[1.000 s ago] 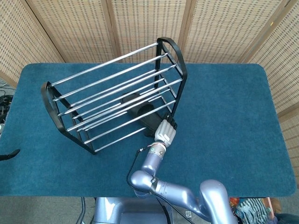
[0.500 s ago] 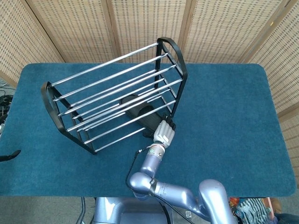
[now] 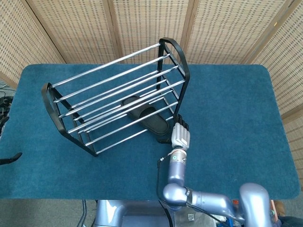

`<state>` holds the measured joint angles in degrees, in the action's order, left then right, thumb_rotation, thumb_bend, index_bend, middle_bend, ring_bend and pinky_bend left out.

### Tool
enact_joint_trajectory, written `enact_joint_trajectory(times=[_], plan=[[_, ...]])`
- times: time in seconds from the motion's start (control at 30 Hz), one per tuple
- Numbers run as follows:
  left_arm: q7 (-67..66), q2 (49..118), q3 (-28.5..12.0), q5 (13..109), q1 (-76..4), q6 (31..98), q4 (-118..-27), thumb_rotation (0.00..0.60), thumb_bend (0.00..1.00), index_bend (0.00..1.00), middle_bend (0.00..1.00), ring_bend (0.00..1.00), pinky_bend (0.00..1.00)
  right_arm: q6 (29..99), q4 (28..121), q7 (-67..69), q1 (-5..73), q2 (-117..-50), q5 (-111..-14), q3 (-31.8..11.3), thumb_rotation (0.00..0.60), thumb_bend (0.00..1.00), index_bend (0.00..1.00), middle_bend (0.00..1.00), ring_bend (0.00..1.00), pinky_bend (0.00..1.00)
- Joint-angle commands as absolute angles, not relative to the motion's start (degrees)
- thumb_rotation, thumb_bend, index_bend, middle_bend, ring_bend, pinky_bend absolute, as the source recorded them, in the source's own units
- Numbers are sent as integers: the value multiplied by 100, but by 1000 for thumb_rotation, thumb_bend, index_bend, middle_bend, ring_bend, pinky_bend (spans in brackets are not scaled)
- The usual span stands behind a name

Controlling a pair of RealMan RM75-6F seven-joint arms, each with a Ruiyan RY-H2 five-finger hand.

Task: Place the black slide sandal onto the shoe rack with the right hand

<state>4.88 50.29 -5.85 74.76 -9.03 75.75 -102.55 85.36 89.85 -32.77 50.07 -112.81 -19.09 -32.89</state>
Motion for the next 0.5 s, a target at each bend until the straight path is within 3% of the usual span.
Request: enact_joint_trajectory(times=[0.03,0.23,0.5], plan=[[413,5051,-589,7443,-903,7593,-10286,600,186,0,0,0,0,8020,9625,-3152,4449,-10630,-2222,-2846,600,0,0,0,0,0],[150,5114,-592,7368,-920,7617,-10355,600,186,0,0,0,0,7005,10387,-2757,3780,-9477,-2839,-2154,600,0,0,0,0,0],[-88,5180,-587,7311,-935,7638,-10415,600,185,0,0,0,0,5912,10058,-1809,3351,-8574,-4624,-1445,600,0,0,0,0,0]])
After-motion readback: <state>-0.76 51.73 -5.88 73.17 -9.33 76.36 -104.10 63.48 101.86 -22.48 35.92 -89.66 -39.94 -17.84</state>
